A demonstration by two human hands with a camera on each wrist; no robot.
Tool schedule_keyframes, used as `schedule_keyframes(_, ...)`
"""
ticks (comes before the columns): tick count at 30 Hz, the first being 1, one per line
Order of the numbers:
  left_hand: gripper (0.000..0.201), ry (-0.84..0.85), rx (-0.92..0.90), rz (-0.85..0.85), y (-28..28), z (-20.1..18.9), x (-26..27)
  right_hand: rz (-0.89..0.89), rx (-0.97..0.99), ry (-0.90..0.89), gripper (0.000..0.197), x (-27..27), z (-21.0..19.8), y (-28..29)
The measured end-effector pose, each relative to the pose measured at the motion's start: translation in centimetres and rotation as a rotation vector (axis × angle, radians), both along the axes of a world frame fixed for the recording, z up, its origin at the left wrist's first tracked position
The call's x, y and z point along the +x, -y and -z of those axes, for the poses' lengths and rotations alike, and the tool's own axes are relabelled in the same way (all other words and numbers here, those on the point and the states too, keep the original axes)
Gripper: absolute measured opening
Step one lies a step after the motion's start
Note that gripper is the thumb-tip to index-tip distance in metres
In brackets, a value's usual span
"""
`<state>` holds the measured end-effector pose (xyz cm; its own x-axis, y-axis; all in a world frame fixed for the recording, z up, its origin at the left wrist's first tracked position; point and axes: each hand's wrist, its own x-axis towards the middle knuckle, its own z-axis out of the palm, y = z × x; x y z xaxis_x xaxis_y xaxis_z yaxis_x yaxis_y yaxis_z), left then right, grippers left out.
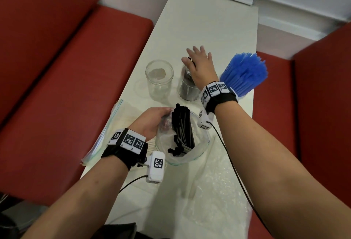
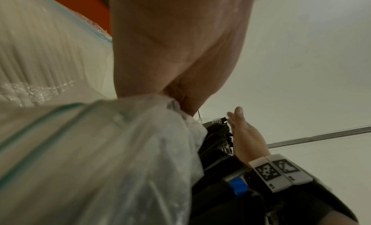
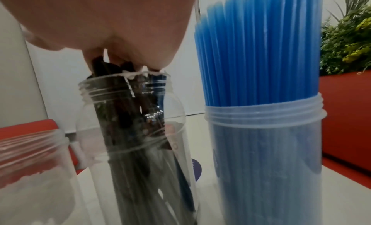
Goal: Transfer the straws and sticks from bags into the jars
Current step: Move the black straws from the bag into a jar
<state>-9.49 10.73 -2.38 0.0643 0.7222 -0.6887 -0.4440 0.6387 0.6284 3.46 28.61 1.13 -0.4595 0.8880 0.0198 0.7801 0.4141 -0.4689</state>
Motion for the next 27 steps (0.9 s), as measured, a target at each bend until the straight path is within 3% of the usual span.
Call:
schedule_keyframes(3,0.034,-0.017,0.011,0.014,0.1,0.0,0.0,0.102,0.145,0.134,0.064,0.0,0.1,0.3)
schedule_keyframes(5,0.034,-0.023,0.007,0.01,0.4,-0.1,0.0,0.122,0.029,0.267,0.069,0.2,0.1,0.9)
schedule_keyframes(7,0.035,-0.029,0.005,0.013,0.6,-0.1,0.1,0.097,-0.072,0.276,0.069,0.3,-0.2,1.4)
schedule_keyframes(9,0.036,-0.037,0.003,0.01,0.7,-0.1,0.2,0.1,-0.01,0.123,0.063,0.8,-1.1,1.8)
schedule_keyframes(12,0.036,-0.059,-0.005,-0.02,1.1,-0.2,0.1,0.193,0.114,-0.337,0.042,1.9,-2.6,3.8)
schedule_keyframes(14,0.036,-0.053,-0.009,-0.026,1.4,-0.3,0.1,0.265,-0.04,-0.595,0.028,2.6,-3.3,6.1)
schedule_keyframes(15,0.036,-0.05,-0.011,-0.026,1.5,-0.3,0.1,0.277,-0.188,-0.643,0.025,2.9,-3.4,7.3)
schedule_keyframes(17,0.036,-0.052,-0.013,-0.031,1.7,-0.4,0.4,0.216,-0.467,-0.559,0.024,3.6,-2.9,9.6)
schedule_keyframes(19,0.037,-0.068,-0.012,-0.052,1.8,-0.4,0.8,0.139,-0.605,-0.31,0.023,4.5,-1.9,12.1)
schedule_keyframes(22,0.032,-0.106,0.001,-0.065,2.2,-0.2,1.3,0.117,-0.647,-0.077,0.036,5.3,0.2,15.9)
schedule_keyframes(25,0.026,-0.145,0.017,-0.051,2.8,-0.1,1.7,0.183,-0.623,-0.095,0.049,4.9,2.2,18.9)
schedule_keyframes(27,0.024,-0.15,0.023,-0.039,3.1,-0.2,1.9,0.244,-0.538,-0.095,0.04,4.7,3.3,20.0)
